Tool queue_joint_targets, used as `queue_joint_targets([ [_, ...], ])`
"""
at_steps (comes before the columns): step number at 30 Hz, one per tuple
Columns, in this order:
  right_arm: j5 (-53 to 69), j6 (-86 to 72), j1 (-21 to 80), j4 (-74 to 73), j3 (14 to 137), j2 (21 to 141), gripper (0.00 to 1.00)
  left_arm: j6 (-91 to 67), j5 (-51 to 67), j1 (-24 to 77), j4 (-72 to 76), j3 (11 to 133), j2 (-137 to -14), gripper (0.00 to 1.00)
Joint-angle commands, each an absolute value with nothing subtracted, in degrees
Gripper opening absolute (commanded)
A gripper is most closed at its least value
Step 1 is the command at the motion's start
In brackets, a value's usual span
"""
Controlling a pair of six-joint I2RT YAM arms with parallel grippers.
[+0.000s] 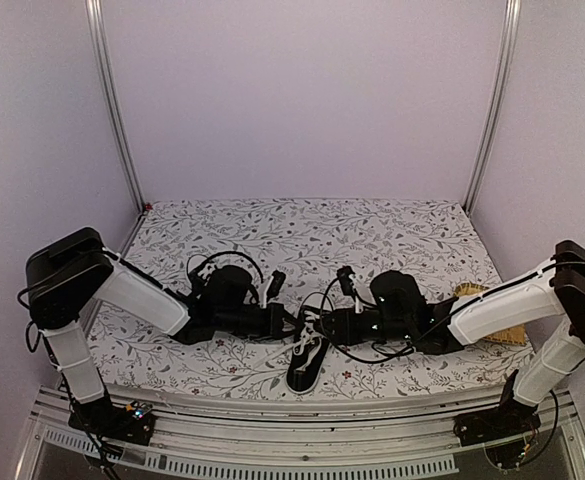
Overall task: Tie the shoes
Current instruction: Cross the half-tied shoelace with the shoelace loop.
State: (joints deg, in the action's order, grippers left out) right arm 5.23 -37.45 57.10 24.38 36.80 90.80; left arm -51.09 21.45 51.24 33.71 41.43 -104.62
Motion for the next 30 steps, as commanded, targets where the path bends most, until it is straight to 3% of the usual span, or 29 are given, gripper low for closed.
queue_joint_targets([
  [1, 8.92, -40.14, 57.47, 23.70, 39.26, 90.66, 0.36, -51.24, 22.35, 51.40, 36.27, 40.52, -103.34, 0.00],
  [6, 11.54, -42.58, 57.41, 23.89, 42.08, 94.52, 0.29, -51.07, 23.32, 51.39, 36.91, 40.52, -103.52, 0.00],
  [29, 9.59, -43.07, 57.48, 20.39, 45.61, 101.29, 0.20, -51.11, 23.64, 51.46, 36.92, 41.04, -103.45, 0.00],
  [30, 9.51, -42.99, 57.43, 20.41, 45.60, 101.35, 0.14, -51.07, 23.72, 51.48, 36.97, 41.12, -103.51, 0.00],
])
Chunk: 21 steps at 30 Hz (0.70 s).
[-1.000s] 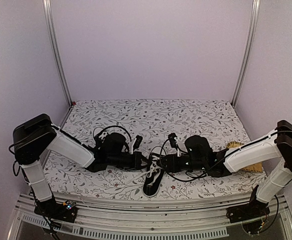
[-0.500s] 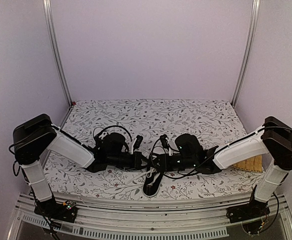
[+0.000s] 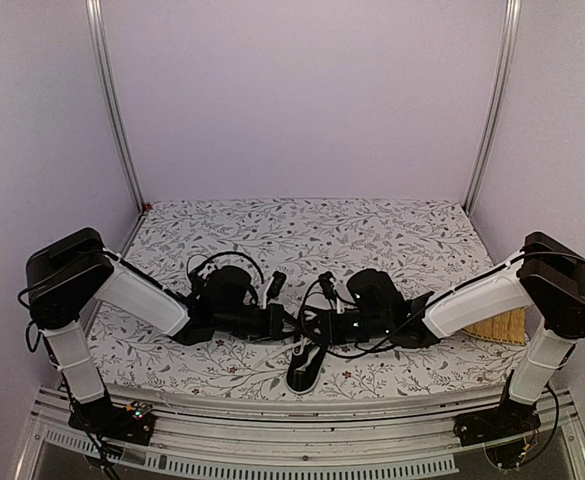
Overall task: Tie the shoes
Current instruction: Cross the half-tied shoelace with the shoelace loop.
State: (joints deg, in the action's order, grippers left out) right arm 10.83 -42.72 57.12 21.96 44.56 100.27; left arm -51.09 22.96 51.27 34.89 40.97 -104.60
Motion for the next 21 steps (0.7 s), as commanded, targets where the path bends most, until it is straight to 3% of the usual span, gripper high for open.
queue_joint_targets([
  [1, 9.43, -42.94, 57.45, 20.47, 45.59, 101.34, 0.10, -51.04, 23.78, 51.51, 36.92, 41.21, -103.53, 0.00],
  [4, 8.97, -42.64, 57.47, 20.55, 45.78, 100.83, 0.03, -51.00, 23.74, 51.54, 36.86, 41.07, -103.54, 0.00],
  [21, 2.14, -41.82, 57.30, 19.59, 38.47, 91.52, 0.02, -50.83, 22.19, 51.10, 35.58, 39.66, -102.15, 0.00],
])
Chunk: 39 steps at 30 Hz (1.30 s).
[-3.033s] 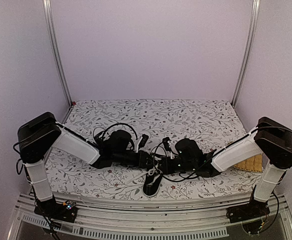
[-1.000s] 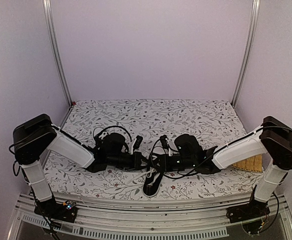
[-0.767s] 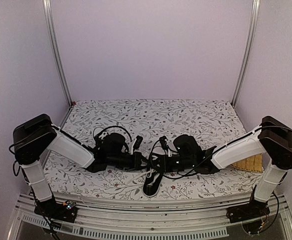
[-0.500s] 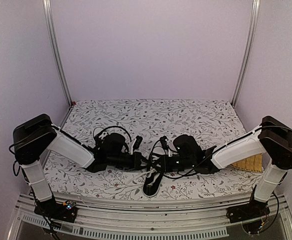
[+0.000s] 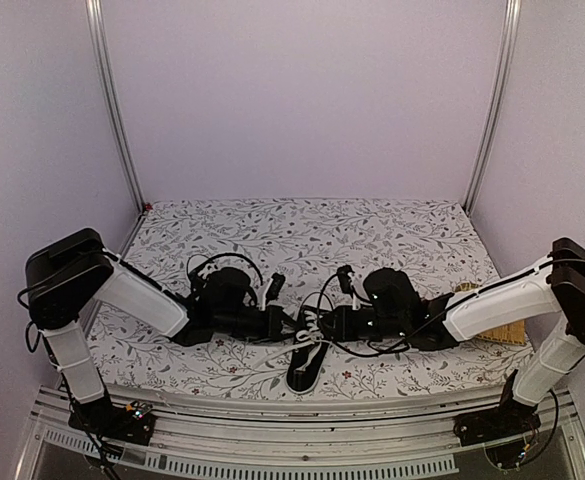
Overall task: Tie the shoes
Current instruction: Cross the half-tied shoelace with the shoelace loop.
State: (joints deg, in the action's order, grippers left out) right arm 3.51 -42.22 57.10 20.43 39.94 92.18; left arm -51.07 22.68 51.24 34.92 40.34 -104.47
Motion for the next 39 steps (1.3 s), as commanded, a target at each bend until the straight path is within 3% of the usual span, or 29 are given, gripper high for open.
queue_joint_targets([
  [1, 2.42, -41.83, 57.30, 19.60, 38.41, 91.76, 0.02, -50.85, 22.04, 51.09, 35.57, 39.58, -102.09, 0.00],
  [9, 3.60, -41.86, 57.26, 20.08, 38.04, 92.02, 0.02, -50.30, 23.08, 50.96, 35.20, 40.17, -102.22, 0.00],
  [15, 7.99, -39.85, 57.27, 22.09, 38.81, 92.15, 0.04, -46.82, 24.70, 51.14, 34.86, 41.30, -101.31, 0.33],
  [19, 9.44, -37.09, 57.29, 22.09, 39.74, 91.91, 0.28, -45.42, 22.26, 50.97, 34.04, 39.69, -98.24, 0.49],
  [28, 9.37, -32.14, 55.11, 19.56, 34.72, 83.87, 0.58, -45.48, 21.43, 50.47, 33.16, 39.44, -98.90, 0.50],
  [39, 13.87, -27.63, 53.53, 21.32, 32.64, 89.89, 0.50, -44.91, 25.34, 49.22, 30.45, 43.87, -103.06, 0.40],
])
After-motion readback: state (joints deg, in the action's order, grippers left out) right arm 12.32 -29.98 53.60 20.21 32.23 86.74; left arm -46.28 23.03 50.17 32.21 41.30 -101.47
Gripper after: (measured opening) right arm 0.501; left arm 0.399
